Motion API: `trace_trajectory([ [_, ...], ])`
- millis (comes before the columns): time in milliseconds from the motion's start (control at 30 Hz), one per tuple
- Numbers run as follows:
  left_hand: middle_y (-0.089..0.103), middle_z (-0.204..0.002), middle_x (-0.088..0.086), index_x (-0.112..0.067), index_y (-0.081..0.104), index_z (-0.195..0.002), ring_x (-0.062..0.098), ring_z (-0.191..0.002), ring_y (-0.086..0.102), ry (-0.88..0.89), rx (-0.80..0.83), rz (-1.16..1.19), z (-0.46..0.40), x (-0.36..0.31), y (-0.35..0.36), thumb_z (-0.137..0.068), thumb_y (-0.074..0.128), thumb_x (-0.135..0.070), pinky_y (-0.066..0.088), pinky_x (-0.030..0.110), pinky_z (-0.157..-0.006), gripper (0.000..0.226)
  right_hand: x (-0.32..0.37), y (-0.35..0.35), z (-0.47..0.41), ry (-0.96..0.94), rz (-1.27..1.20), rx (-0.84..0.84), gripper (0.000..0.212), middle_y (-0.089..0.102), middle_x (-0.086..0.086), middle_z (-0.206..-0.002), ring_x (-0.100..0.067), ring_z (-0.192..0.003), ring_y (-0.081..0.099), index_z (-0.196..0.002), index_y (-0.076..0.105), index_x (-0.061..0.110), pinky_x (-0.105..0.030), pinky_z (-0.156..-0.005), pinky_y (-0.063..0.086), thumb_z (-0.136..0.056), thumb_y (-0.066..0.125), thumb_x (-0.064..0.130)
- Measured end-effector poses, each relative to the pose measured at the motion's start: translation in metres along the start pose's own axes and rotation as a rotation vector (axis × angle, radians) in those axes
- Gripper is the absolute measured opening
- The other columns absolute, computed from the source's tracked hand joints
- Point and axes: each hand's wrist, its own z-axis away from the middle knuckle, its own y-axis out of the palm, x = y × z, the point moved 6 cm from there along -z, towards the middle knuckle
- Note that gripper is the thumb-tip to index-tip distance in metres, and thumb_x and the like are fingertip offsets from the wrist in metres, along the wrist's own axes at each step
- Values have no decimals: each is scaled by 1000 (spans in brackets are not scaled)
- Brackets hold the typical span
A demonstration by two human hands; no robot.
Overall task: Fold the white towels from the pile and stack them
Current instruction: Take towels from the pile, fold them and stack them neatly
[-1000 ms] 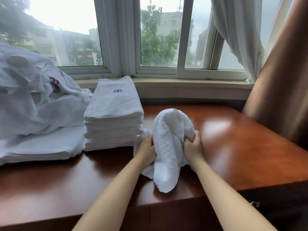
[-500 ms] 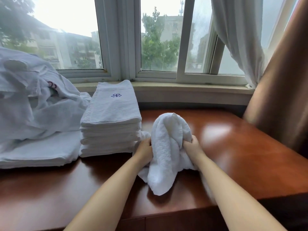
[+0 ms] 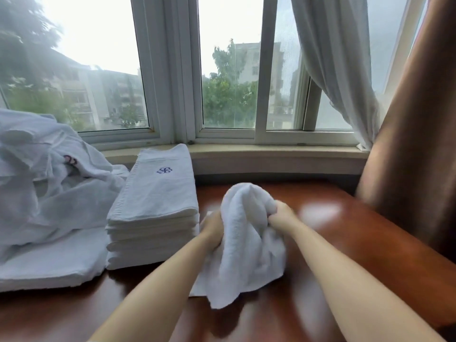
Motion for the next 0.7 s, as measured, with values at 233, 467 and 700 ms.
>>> trace_trajectory([
  [233, 59, -96, 11, -16, 48, -95, 32, -87, 59, 8, -300, 41, -33, -1, -8, -91, 40, -10, 51, 44, -78, 11, -6, -25, -35, 75, -86, -494, 71, 26, -7, -150, -28, -133, 33, -145, 26, 29, -44, -111, 27, -86, 62, 42],
  [467, 58, -124, 20, 0, 54, -124, 37, -114, 54, -309, -231, 70, -17, 61, 9, -94, 45, -13, 45, 37, -98, 35, -51, 47, -9, 90, 120, -52, 51, 62, -7, -120, -28, -105, 59, -124, 55, 19, -33, -85, 48, -83, 57, 50],
  [700, 42, -144, 19, -1, 36, -142, 34, -129, 43, -270, -296, 388, 18, 41, 4, -104, 29, -12, 37, 39, -107, 41, -57, -8, 28, 208, -429, -421, 20, 62, -11, -89, -25, -85, 56, -89, 63, 4, -30, -72, 47, -91, 54, 22],
])
